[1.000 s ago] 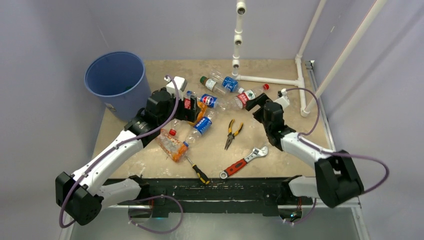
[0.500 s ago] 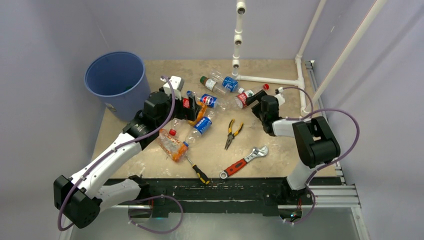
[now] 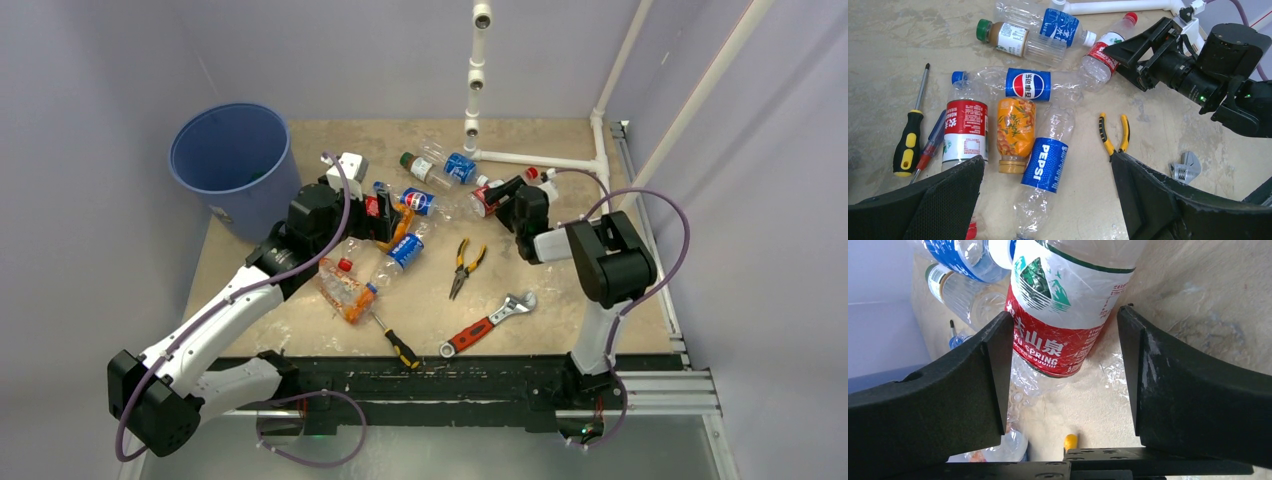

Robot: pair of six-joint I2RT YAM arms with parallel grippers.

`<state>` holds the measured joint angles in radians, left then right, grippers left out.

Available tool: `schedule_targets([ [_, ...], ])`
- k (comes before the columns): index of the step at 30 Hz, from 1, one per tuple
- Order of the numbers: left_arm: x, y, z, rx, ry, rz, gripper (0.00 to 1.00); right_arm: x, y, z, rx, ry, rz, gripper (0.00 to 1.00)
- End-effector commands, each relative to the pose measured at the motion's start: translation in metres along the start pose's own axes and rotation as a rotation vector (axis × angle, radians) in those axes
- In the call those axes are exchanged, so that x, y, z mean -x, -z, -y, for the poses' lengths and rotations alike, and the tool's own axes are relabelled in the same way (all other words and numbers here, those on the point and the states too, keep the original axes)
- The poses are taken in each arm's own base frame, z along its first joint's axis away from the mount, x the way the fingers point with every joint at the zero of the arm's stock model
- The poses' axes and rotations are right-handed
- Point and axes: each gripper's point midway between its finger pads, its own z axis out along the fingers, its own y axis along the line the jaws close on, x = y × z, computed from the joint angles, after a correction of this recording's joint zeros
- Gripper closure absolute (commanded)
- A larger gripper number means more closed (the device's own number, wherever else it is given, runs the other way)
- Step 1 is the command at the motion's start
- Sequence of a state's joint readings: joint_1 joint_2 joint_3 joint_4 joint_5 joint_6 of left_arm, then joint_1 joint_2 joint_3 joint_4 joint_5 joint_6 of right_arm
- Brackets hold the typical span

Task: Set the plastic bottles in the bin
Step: Pick up the plastic bottle at the center of the board.

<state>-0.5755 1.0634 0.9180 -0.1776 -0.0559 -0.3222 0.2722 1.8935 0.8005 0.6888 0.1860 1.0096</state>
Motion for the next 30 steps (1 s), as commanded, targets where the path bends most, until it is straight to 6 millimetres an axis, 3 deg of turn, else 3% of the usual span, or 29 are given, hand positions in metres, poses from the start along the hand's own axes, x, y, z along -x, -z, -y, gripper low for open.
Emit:
schedule_targets([
  [1,0.012,0.002,0.003,-0.01,0.007,0.047,0.02,-0.011,-0.004,-0.005,0.049,0.0,-0.03,0.3],
  [9,0.01,-0.001,0.003,-0.01,0.005,0.037,0.02,-0.012,0.013,-0.016,0.131,0.016,-0.037,0.53],
  [17,0.009,-0.001,0.001,-0.002,0.004,0.036,0.03,0.007,0.066,-0.044,0.23,0.075,0.007,0.6],
  [21,0.008,-0.001,0.0,0.004,0.004,0.034,0.03,0.026,0.108,-0.068,0.311,0.109,0.058,0.61],
  [24,0.009,-0.001,-0.002,0.015,0.01,0.042,0.02,0.025,0.14,-0.091,0.414,0.19,0.064,0.62],
  [27,0.015,0.002,-0.005,0.031,0.02,0.075,0.01,0.01,0.193,-0.137,0.595,0.333,0.07,0.62],
  [30,0.026,0.009,-0.004,0.023,0.03,0.129,0.01,-0.023,0.244,-0.159,0.761,0.463,0.014,0.62],
])
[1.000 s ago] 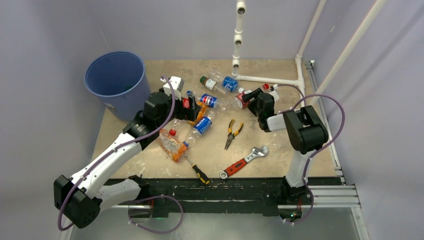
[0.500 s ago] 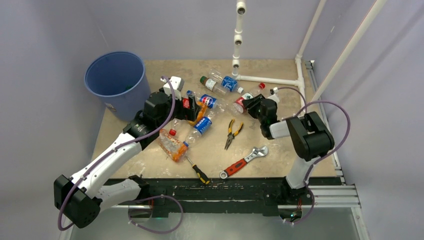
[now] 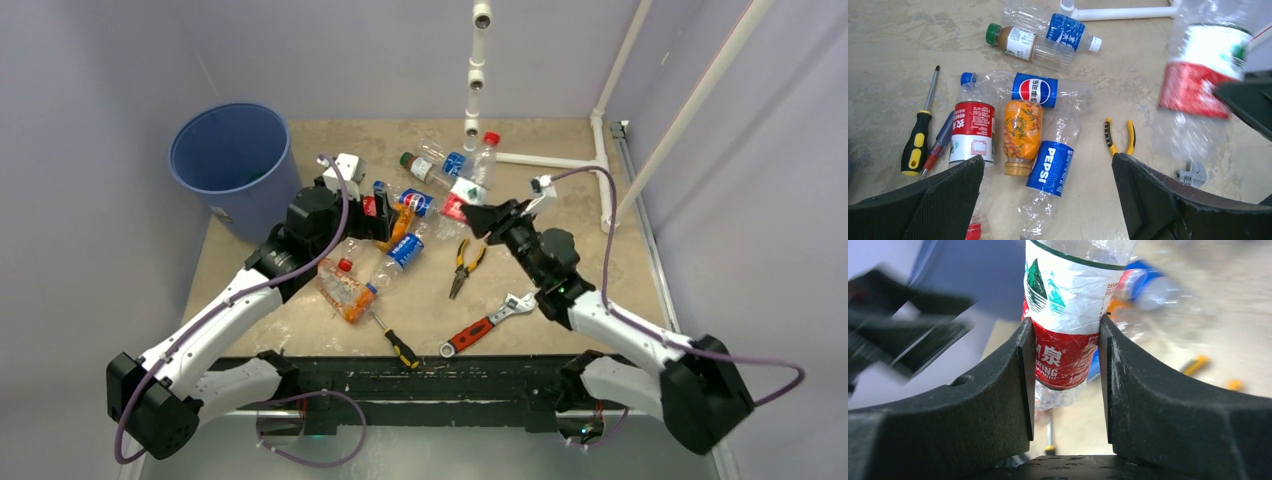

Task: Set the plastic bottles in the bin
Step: Pick up the plastic bottle at the center of the board.

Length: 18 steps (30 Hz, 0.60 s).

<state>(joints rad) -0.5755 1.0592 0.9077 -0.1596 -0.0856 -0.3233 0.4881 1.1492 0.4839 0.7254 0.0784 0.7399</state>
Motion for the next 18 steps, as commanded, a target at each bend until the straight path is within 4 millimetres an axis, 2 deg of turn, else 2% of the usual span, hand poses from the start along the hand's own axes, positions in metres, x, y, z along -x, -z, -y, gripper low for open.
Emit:
schedule_targets([
  [1,0.027,0.012,0.004,-0.017,0.031,0.127,0.01,-0.026,0.044,-0.07,0.258,0.222,-0.087,0.62],
  [4,0.049,0.028,0.02,-0.112,0.038,0.233,0.01,-0.042,0.078,-0.092,0.371,0.282,-0.158,0.62],
  [7,0.069,0.053,0.046,-0.282,0.025,0.377,0.01,-0.047,0.105,-0.097,0.434,0.325,-0.203,0.63],
  [10,0.073,0.08,0.077,-0.491,-0.032,0.461,0.01,-0.049,0.125,-0.099,0.486,0.353,-0.23,0.65],
  [13,0.067,0.096,0.104,-0.671,-0.044,0.465,0.01,-0.05,0.135,-0.099,0.507,0.351,-0.231,0.67],
  [18,0.06,0.1,0.132,-0.866,0.022,0.378,0.03,-0.053,0.135,-0.101,0.532,0.373,-0.221,0.7],
])
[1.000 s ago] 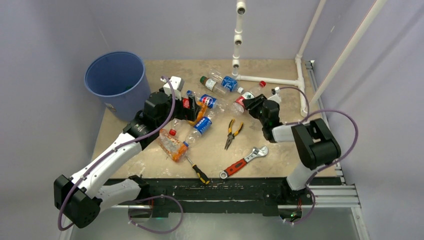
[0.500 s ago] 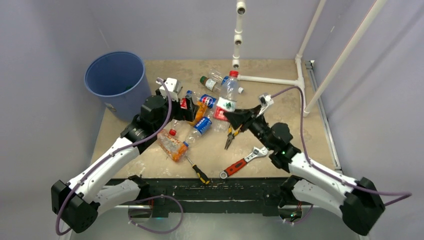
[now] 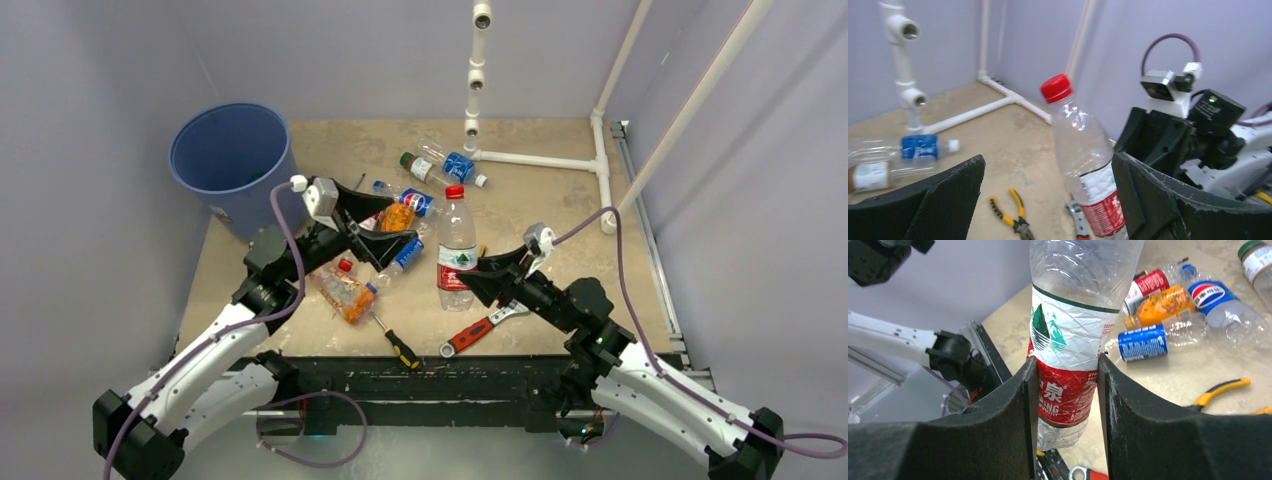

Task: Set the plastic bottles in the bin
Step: Pick up the plastic bottle at the center of the board.

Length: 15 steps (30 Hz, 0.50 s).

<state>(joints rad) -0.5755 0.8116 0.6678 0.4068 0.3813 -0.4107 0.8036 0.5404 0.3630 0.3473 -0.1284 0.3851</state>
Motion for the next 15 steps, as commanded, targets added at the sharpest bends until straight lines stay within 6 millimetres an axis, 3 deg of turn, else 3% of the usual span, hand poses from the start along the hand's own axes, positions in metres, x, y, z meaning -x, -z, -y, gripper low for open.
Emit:
schedule_targets([
  [1,0.004,-0.008,0.045,-0.271,0.095,-0.012,0.04,-0.013,-0.002,-0.004,0.038,0.051,-0.049,0.71],
  [5,0.01,-0.014,0.046,-0.301,0.166,-0.022,0.04,-0.016,-0.003,-0.008,0.047,0.063,-0.043,0.73],
  [10,0.025,-0.027,0.031,-0.226,0.228,-0.025,0.05,-0.014,-0.003,-0.013,0.044,0.084,-0.018,0.75],
  [15,0.015,-0.047,0.014,-0.151,0.33,-0.104,0.06,-0.013,-0.004,-0.016,0.044,0.093,-0.011,0.76],
])
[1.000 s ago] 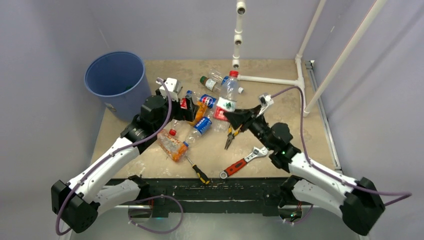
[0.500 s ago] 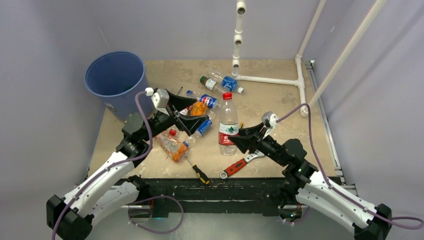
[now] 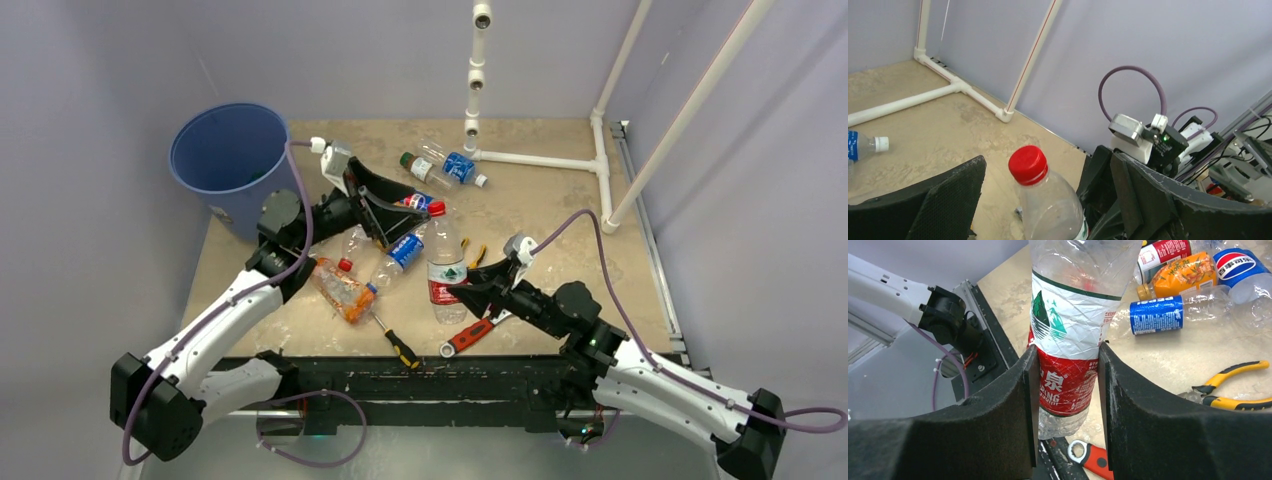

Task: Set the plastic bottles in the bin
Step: Pick up the plastic bottle at the center of the board.

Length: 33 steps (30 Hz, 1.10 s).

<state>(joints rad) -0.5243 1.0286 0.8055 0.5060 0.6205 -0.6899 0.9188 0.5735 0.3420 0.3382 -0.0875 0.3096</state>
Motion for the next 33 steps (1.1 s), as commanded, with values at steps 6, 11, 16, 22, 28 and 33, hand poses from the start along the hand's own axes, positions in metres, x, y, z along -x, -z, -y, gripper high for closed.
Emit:
schedule_targets([
  [6,0.003,-0.024,-0.011,0.021,0.157,-0.053,0.1,0.016,-0.001,-0.002,-0.011,0.039,0.07,0.77],
  [11,-0.009,-0.028,-0.012,0.006,0.192,-0.093,0.13,0.016,-0.001,-0.002,-0.015,0.039,0.068,0.77],
  [16,-0.013,-0.031,-0.006,-0.014,0.2,-0.101,0.18,0.013,-0.004,-0.001,-0.018,0.039,0.059,0.77],
  [22,-0.023,-0.036,-0.003,-0.03,0.214,-0.128,0.35,0.012,-0.004,-0.002,-0.022,0.037,0.053,0.77],
  [28,-0.029,-0.039,-0.004,-0.029,0.218,-0.142,0.53,0.01,-0.005,-0.002,-0.023,0.039,0.047,0.78],
  [33,-0.028,-0.039,-0.001,-0.037,0.208,-0.139,0.69,0.009,-0.005,-0.002,-0.021,0.039,0.044,0.78],
])
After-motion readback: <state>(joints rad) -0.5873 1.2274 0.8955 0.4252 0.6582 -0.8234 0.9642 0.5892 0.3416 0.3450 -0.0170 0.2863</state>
